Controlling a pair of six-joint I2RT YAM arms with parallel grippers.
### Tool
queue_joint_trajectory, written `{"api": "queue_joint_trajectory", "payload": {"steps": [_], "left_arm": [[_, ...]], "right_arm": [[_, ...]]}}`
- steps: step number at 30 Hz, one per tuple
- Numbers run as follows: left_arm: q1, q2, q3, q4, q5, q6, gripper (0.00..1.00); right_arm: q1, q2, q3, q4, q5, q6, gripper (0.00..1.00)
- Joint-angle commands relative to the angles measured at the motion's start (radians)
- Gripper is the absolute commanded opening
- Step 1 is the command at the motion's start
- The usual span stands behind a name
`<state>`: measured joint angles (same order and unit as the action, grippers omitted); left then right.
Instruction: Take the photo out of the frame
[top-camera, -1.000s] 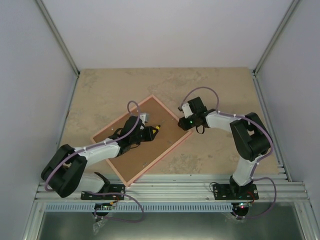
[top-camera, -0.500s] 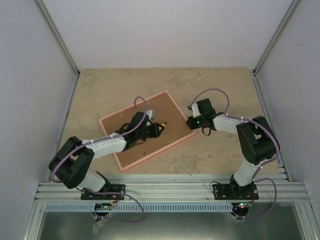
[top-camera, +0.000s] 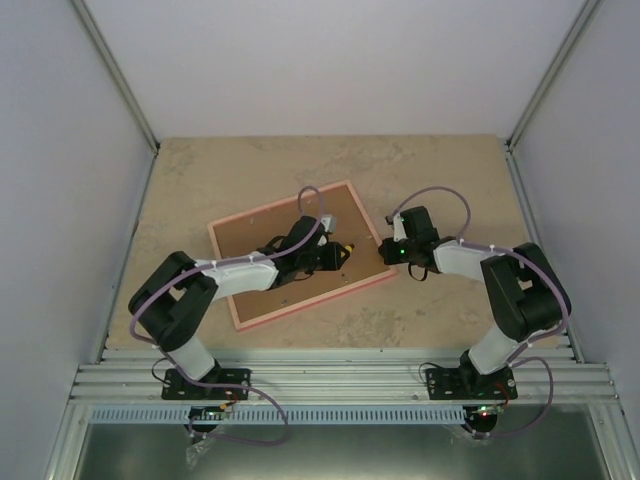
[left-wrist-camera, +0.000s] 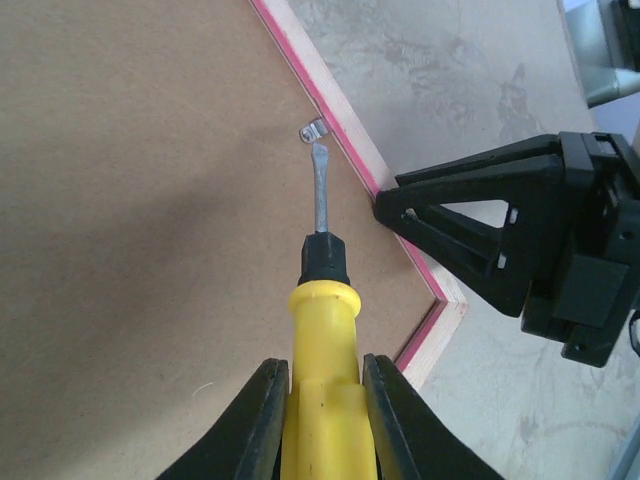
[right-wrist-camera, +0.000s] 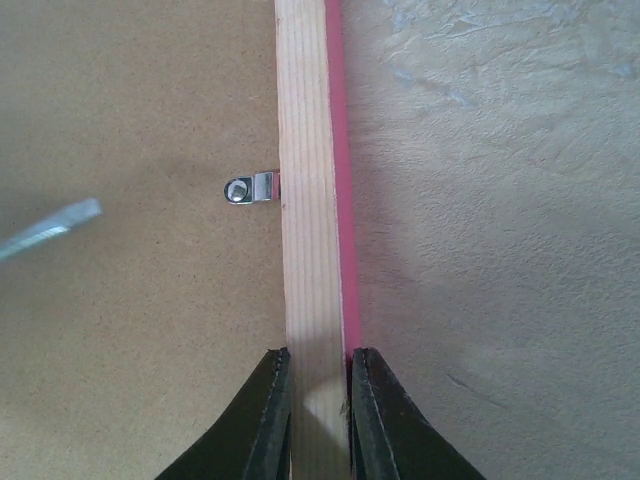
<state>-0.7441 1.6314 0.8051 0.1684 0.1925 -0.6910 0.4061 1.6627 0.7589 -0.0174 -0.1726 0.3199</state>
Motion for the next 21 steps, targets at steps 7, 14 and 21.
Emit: {"api": "queue_joint_trajectory", "payload": {"steps": [7, 14, 21], "left_arm": [[-0.039, 0.101, 0.092, -0.017, 0.000, 0.023, 0.00], [-0.044, 0.138, 0.105, -0.004, 0.003, 0.021, 0.00], [-0.044, 0.157, 0.118, 0.006, 0.008, 0.021, 0.00]], "right_arm": [[-0.004, -0.010, -0.029, -0.028, -0.009, 0.049, 0.01], [-0.004, -0.015, -0.032, -0.023, -0.011, 0.048, 0.01], [-0.004, -0.015, -0.031, -0.024, -0.008, 0.046, 0.01]]}}
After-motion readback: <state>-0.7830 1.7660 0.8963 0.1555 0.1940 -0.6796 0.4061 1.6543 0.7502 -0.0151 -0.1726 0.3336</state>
